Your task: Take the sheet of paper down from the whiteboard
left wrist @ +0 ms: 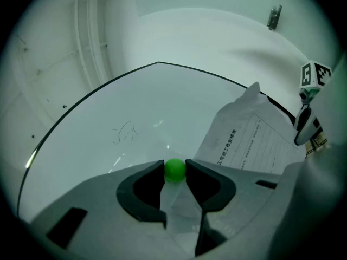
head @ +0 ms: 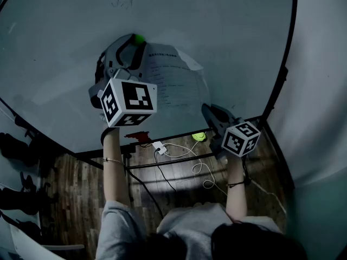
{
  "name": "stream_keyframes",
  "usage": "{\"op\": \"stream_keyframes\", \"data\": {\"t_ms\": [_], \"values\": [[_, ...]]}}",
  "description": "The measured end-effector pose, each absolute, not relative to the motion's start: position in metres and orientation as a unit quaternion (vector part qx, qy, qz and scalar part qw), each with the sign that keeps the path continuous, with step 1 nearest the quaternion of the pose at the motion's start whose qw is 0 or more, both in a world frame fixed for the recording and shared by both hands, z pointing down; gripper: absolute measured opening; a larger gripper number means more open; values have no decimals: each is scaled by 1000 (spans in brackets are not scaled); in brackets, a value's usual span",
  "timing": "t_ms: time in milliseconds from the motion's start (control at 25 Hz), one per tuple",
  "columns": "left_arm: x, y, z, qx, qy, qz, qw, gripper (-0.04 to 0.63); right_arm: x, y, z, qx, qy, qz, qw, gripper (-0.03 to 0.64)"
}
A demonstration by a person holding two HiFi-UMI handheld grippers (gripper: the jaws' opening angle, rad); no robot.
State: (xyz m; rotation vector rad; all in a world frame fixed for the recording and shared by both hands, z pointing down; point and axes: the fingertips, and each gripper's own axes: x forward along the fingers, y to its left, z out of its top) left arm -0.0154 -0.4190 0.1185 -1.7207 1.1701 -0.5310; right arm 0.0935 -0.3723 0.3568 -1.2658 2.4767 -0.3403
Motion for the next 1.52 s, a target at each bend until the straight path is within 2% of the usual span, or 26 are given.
{"op": "stream_keyframes", "data": {"t_ms": [960,1200,1520], "values": [[-18,-409,125,-744,465,-157,452,118,109,-347,362,-467,868,-101,139,0],[-45,-384,128,-775,491,-84,389,117,110,-335,352,-466,874,-72,115,0],[-67,-362,163,-808,498,-43,313,103,119,-322,345,-471,877,-40,84,0]]}}
